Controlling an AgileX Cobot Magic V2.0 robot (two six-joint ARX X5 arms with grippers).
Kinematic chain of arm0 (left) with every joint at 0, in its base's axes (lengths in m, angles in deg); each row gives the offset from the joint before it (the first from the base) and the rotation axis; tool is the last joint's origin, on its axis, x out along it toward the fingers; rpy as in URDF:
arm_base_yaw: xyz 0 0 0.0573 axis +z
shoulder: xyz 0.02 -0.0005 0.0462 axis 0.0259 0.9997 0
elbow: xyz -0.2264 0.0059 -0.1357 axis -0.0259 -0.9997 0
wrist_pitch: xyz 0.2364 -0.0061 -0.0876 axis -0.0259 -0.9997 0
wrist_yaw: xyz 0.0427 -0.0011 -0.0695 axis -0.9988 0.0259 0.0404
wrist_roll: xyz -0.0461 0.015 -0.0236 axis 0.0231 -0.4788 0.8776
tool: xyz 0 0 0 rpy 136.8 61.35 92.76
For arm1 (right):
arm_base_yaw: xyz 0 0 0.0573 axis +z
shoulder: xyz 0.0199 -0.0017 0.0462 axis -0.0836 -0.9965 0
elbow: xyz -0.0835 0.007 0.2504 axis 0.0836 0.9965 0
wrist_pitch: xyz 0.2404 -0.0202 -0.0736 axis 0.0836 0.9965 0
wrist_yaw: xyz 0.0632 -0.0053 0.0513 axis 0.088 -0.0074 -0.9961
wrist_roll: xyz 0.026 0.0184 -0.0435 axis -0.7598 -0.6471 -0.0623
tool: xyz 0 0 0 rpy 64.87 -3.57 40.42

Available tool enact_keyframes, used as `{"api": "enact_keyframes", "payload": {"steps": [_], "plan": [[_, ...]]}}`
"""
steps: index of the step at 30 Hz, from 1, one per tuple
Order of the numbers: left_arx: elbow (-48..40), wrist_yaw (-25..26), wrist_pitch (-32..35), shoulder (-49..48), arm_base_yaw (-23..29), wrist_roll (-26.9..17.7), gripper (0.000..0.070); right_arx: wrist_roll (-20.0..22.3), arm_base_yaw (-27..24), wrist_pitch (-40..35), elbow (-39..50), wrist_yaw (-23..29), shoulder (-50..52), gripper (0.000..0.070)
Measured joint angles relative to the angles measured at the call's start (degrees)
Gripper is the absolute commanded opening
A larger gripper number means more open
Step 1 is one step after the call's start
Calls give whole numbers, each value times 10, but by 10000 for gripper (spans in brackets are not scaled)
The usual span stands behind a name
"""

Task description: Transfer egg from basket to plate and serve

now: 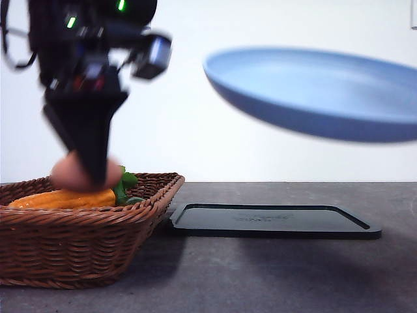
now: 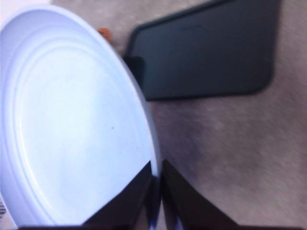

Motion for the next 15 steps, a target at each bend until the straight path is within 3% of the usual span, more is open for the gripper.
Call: {"api": "enact_keyframes", "payload": {"steps": [5,10,13,15], "plan": [[101,58,-23,0,-1,44,223,13,0,25,0,9,-60,0],[143,166,29,-1,-23,84,231,29,0,25,0,-15,-125,0],[142,160,51,0,-56,92,262,43,0,26,0,-24,-163,0],[142,127,64,3,-85,95,263,51,0,28,0,-28,-182,0]]}}
